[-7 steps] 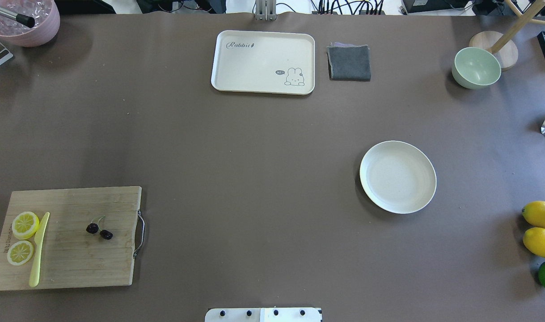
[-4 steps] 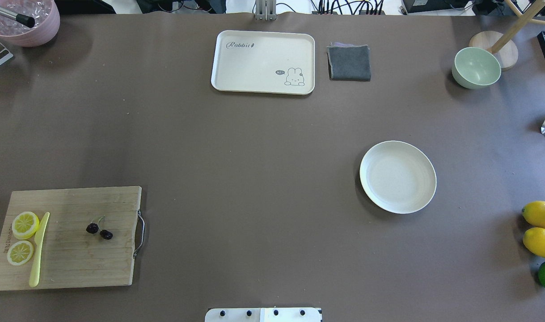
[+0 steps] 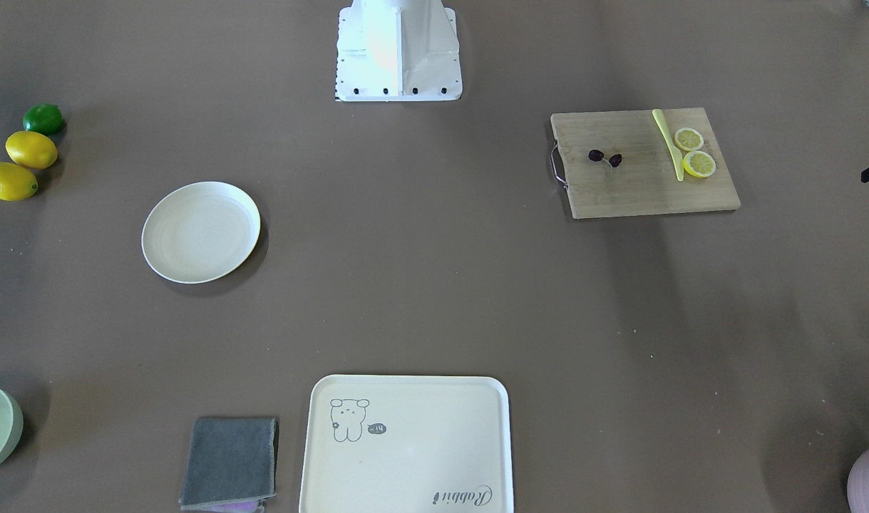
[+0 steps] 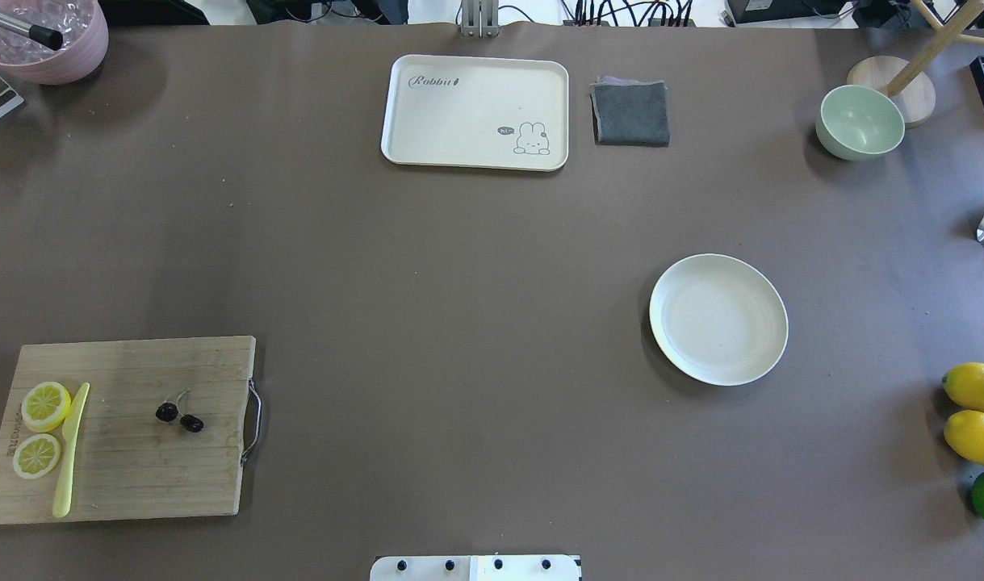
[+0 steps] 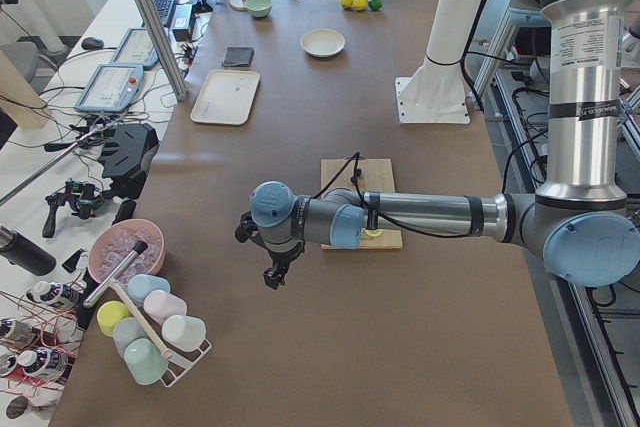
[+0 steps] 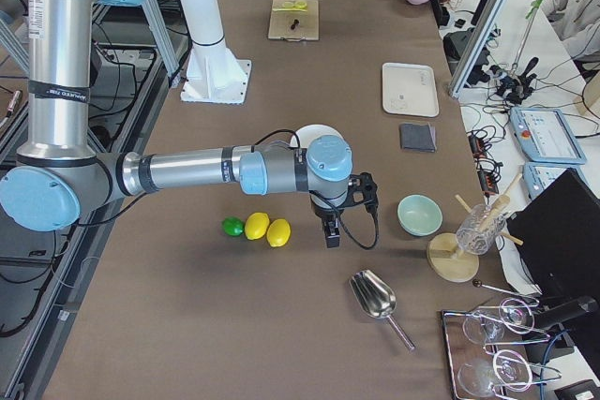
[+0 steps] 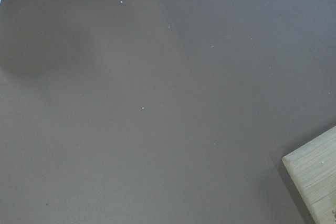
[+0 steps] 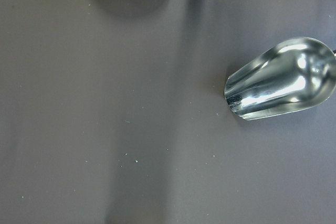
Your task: Place red cherry on plate
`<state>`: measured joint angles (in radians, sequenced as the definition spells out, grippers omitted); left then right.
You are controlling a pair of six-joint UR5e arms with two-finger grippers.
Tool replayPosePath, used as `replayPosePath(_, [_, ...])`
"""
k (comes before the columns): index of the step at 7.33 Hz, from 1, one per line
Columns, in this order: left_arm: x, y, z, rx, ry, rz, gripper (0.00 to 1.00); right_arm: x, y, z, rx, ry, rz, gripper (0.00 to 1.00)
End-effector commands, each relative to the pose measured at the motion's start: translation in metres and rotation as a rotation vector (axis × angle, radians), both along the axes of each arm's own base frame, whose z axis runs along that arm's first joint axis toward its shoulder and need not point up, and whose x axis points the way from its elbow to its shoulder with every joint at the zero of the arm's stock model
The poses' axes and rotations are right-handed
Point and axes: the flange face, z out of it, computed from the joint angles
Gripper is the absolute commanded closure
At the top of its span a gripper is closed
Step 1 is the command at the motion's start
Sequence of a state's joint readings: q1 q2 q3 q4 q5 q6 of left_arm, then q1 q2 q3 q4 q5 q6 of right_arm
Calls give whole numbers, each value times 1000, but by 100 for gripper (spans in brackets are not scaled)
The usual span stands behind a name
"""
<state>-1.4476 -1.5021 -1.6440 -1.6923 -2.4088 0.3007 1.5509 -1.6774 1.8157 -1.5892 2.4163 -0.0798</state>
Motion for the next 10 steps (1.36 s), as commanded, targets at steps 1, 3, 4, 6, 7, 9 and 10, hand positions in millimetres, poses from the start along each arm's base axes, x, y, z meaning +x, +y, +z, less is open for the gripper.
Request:
replayPosePath(1, [1, -1, -1, 4, 3, 1, 2, 0, 0, -1, 0, -3, 1, 0])
replayPosePath(3, [1, -4, 0, 3, 1, 1, 2, 0, -1, -2, 5, -3, 1, 0])
replayPosePath(4, [1, -6, 3, -3, 1, 1, 2, 0, -1, -4, 14, -3, 1, 0])
replayPosePath(6, [4, -7, 11, -17, -1, 7, 2, 0, -4, 1, 45, -2, 2, 0])
replayPosePath(7, [5, -7, 11, -18, -3, 9, 2, 1, -4, -1, 55, 8, 2, 0])
replayPosePath(9, [5, -8, 6, 17, 2, 10, 2, -22, -14, -6, 138, 27, -43, 0])
replayPosePath(10, [5, -9, 5, 26, 3, 8, 2, -55, -28, -21, 173, 20, -97, 0])
